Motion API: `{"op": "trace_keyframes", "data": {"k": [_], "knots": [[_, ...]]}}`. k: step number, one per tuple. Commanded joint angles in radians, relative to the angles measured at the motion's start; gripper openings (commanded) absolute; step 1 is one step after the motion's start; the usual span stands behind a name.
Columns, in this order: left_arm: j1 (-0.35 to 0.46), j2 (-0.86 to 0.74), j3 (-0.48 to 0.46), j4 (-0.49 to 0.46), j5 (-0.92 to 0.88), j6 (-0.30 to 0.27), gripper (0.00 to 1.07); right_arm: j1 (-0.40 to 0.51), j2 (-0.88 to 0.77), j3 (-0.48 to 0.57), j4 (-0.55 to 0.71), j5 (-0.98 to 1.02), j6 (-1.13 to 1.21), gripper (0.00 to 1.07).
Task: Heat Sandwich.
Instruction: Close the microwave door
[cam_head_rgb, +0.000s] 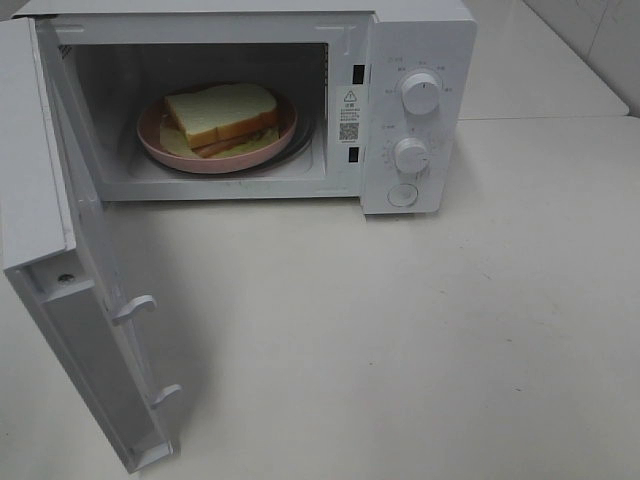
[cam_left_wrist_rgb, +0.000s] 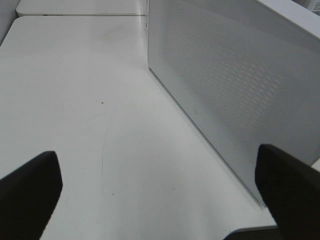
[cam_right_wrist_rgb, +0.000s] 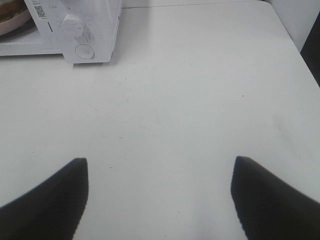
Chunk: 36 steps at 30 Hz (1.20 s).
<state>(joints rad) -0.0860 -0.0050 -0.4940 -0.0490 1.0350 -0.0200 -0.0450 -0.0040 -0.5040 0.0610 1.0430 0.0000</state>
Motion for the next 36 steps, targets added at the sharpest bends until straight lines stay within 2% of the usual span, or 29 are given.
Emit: {"op": "trace_keyframes", "data": {"k": [1, 21, 29, 32, 36], "knots": [[-0.004, -0.014, 0.002, -0.008, 0.0, -0.001, 0.98, -0.003, -0.027, 0.003, 0.002, -0.005, -0.011, 0.76], [-0.004, -0.015, 0.001, -0.008, -0.003, -0.001, 0.98, -0.003, -0.027, 0.003, 0.002, -0.005, -0.01, 0.76], [-0.004, -0.009, -0.026, 0.022, -0.143, -0.001, 0.98, -0.003, -0.027, 0.003, 0.002, -0.005, -0.01, 0.76], [-0.004, 0.035, -0.013, 0.049, -0.176, -0.001, 0.94, -0.002, -0.027, 0.003, 0.002, -0.005, -0.01, 0.76], [-0.004, 0.106, 0.002, 0.08, -0.222, -0.001, 0.79, -0.002, -0.027, 0.003, 0.002, -0.005, -0.01, 0.76]]}}
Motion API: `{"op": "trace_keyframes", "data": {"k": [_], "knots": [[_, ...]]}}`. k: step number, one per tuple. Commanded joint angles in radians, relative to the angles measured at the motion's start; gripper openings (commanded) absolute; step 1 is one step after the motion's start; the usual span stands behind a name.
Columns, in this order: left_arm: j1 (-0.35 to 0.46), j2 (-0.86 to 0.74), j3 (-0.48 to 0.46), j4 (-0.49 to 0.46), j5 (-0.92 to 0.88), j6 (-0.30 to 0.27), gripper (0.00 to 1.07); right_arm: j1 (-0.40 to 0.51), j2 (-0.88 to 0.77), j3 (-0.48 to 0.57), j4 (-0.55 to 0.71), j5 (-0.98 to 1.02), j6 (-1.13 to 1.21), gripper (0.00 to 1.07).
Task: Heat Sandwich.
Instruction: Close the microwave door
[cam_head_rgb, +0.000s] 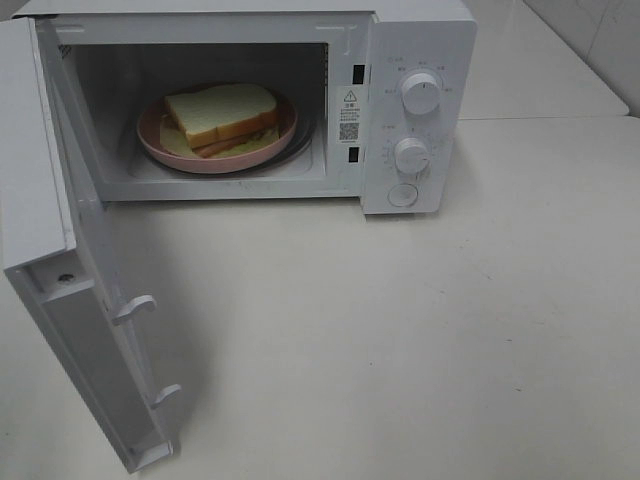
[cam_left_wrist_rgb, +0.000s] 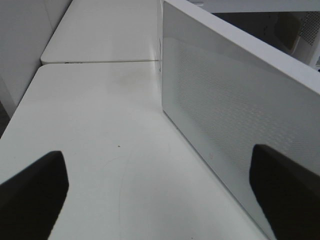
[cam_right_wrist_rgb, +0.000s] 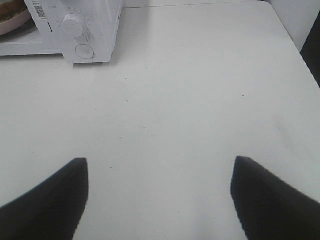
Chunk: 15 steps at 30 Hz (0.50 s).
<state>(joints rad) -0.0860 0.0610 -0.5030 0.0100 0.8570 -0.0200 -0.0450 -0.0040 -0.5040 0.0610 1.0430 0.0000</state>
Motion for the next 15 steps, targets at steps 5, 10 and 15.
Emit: {"op": "trace_keyframes", "data": {"k": [5, 10, 15], "knots": [[-0.004, 0.143, 0.014, 0.102, -0.101, -0.001, 0.48, -0.002, -0.027, 0.003, 0.002, -0.005, -0.01, 0.76], [-0.004, 0.28, 0.014, 0.115, -0.187, -0.001, 0.06, -0.002, -0.027, 0.003, 0.002, -0.005, -0.011, 0.76], [-0.004, 0.423, 0.056, 0.115, -0.388, 0.0, 0.0, -0.002, -0.027, 0.003, 0.002, -0.005, -0.01, 0.76]]}}
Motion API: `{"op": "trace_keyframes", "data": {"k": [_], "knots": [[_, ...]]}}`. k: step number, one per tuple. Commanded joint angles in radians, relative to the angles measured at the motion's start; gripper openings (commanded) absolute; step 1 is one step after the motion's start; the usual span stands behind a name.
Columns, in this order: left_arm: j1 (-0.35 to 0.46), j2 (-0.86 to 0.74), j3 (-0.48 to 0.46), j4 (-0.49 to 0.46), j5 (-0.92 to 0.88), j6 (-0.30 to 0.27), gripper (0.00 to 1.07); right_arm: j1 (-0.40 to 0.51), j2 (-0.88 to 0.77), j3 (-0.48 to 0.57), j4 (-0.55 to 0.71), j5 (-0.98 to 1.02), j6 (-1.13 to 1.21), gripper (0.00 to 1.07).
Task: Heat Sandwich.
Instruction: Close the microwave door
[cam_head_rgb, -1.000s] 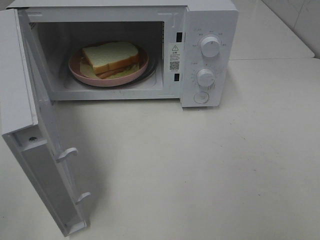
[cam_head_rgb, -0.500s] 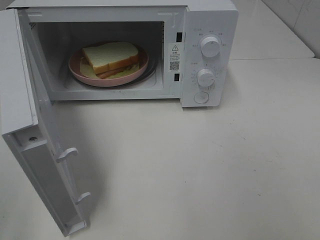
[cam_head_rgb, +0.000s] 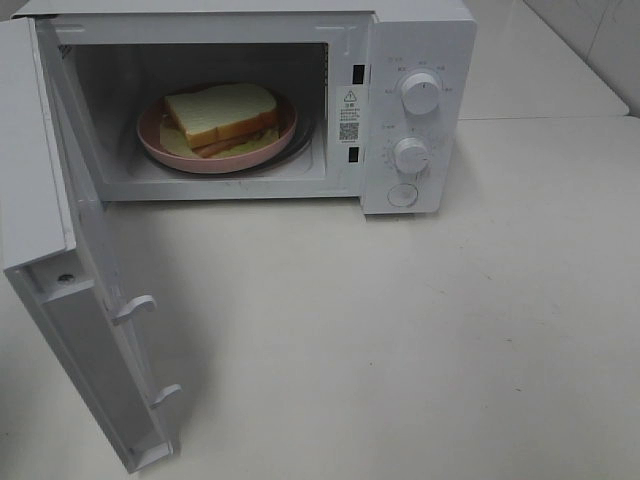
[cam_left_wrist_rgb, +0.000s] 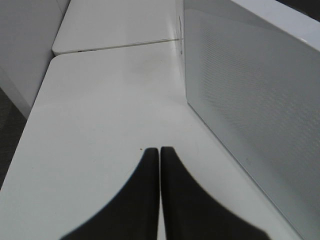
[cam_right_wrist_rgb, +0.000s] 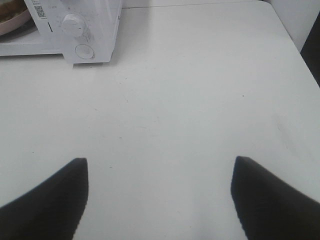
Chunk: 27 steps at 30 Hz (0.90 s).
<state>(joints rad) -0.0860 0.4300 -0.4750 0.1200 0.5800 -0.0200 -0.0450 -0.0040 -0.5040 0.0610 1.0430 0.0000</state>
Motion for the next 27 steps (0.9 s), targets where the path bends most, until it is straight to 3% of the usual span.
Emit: {"op": "trace_keyframes", "data": {"k": [1, 14, 27], "knots": [[-0.004, 0.054, 0.028, 0.005, -0.111, 0.0, 0.0, -0.002, -0.027, 0.003, 0.002, -0.005, -0.01, 0.76], [-0.004, 0.237, 0.27, 0.014, -0.722, 0.0, 0.0, -0.002, -0.027, 0.003, 0.002, -0.005, -0.01, 0.76], [-0.004, 0.414, 0.292, 0.018, -0.933, -0.005, 0.0, -0.002, -0.027, 0.003, 0.002, -0.005, -0.01, 0.76]]}}
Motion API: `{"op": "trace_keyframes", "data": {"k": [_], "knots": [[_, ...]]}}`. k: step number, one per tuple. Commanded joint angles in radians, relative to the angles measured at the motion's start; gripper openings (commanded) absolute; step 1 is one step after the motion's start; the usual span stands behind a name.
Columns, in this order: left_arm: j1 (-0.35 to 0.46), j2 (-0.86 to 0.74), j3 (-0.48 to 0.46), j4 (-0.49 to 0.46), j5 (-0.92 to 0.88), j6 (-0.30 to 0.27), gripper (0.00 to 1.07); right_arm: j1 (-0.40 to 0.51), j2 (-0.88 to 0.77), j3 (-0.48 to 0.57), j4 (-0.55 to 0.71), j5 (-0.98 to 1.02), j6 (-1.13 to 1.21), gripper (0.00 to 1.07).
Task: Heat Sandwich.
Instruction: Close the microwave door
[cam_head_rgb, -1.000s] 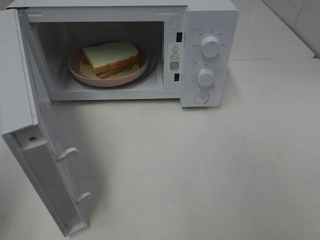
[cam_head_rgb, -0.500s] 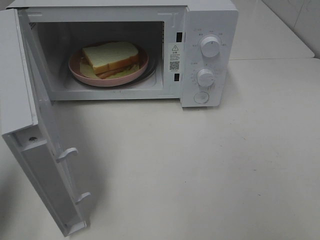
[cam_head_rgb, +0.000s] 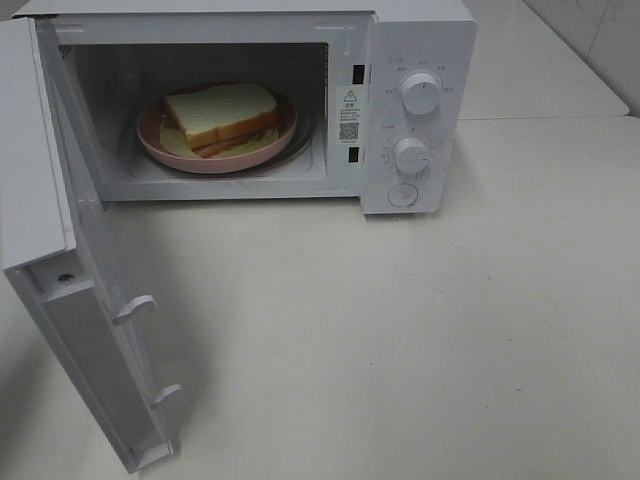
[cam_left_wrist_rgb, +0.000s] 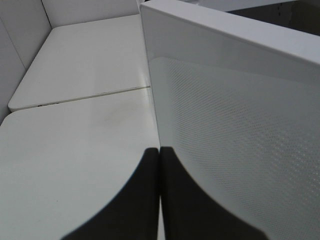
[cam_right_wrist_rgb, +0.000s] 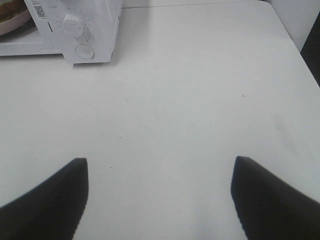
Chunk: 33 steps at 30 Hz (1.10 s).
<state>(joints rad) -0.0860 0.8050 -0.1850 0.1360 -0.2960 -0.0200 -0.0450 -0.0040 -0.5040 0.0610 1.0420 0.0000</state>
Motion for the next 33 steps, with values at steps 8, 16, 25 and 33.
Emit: {"op": "trace_keyframes", "data": {"k": [8, 16, 25, 33], "knots": [[-0.004, 0.188, 0.002, 0.084, -0.214, -0.022, 0.0, -0.002, -0.027, 0.003, 0.002, -0.004, -0.01, 0.76], [-0.017, 0.327, 0.001, 0.144, -0.381, -0.108, 0.0, -0.002, -0.027, 0.003, 0.002, -0.004, -0.01, 0.76], [-0.165, 0.479, -0.042, 0.114, -0.484, -0.06, 0.0, -0.002, -0.027, 0.003, 0.002, -0.004, -0.01, 0.76], [-0.285, 0.606, -0.097, -0.001, -0.543, -0.017, 0.0, -0.002, -0.027, 0.003, 0.002, -0.004, -0.01, 0.76]]}}
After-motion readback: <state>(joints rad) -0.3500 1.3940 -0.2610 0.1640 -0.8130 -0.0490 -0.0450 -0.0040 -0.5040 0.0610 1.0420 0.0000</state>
